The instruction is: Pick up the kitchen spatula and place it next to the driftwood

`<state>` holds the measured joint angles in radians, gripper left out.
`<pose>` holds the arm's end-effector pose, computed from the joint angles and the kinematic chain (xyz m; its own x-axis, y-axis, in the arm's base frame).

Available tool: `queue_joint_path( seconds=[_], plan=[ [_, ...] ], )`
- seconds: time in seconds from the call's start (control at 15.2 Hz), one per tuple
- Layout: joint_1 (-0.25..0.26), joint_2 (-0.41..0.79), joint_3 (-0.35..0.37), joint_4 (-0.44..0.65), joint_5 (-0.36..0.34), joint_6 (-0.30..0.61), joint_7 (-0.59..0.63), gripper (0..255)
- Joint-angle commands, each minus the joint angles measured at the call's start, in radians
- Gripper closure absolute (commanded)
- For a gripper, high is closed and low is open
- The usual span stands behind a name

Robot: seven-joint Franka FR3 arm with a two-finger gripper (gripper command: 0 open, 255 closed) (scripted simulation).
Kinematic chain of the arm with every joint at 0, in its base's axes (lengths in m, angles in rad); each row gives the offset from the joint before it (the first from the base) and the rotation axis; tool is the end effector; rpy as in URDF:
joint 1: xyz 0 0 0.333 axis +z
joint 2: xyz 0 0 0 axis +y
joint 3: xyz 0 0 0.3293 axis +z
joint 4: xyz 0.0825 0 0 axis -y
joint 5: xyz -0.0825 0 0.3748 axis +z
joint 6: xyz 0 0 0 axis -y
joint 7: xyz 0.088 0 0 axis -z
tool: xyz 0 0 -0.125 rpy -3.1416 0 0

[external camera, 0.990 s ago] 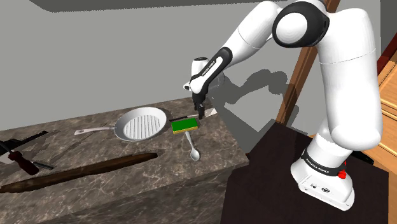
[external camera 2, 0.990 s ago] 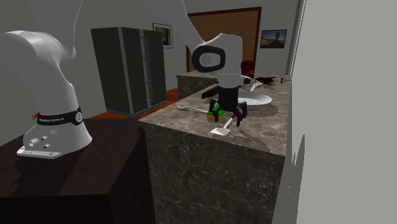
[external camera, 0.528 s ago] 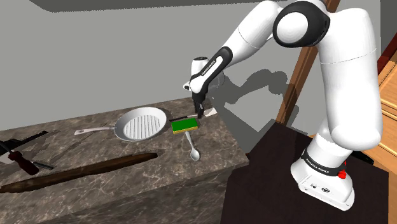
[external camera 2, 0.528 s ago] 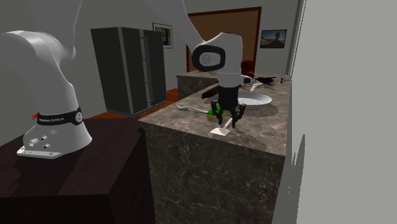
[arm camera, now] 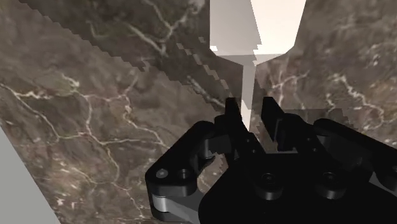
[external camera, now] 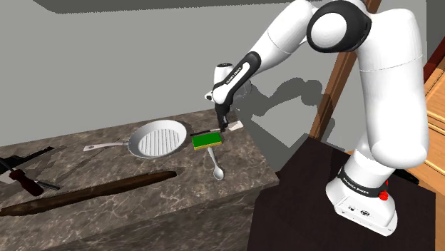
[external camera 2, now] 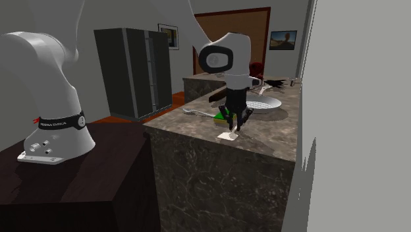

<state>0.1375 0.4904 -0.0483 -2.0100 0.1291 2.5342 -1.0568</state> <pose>0.6079 0.0550 0.2120 0.4988 0.8644 0.0635 0.8661 -0.4999 0.0016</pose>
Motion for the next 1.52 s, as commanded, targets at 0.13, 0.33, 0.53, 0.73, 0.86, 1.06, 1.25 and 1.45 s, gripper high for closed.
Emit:
queue_joint_path(
  seconds=[0.13, 0.33, 0.53, 0.73, 0.86, 1.06, 1.25, 1.45],
  plan=[
    [0.000, -0.030, -0.008, -0.001, -0.007, -0.029, 0.006, 255],
    [0.002, -0.060, -0.011, -0.001, -0.012, -0.060, 0.010, 255],
    [0.004, -0.090, -0.014, 0.002, -0.017, -0.091, 0.015, 255],
    [0.005, -0.117, -0.016, 0.006, -0.022, -0.124, 0.019, 255],
    [0.006, -0.135, -0.018, 0.010, -0.025, -0.145, 0.022, 255],
    [0.008, -0.161, -0.020, 0.018, -0.030, -0.178, 0.027, 255],
    [0.009, -0.185, -0.022, 0.027, -0.035, -0.212, 0.031, 255],
    [0.024, -0.210, -0.017, 0.015, -0.041, -0.223, 0.056, 255]
  ],
)
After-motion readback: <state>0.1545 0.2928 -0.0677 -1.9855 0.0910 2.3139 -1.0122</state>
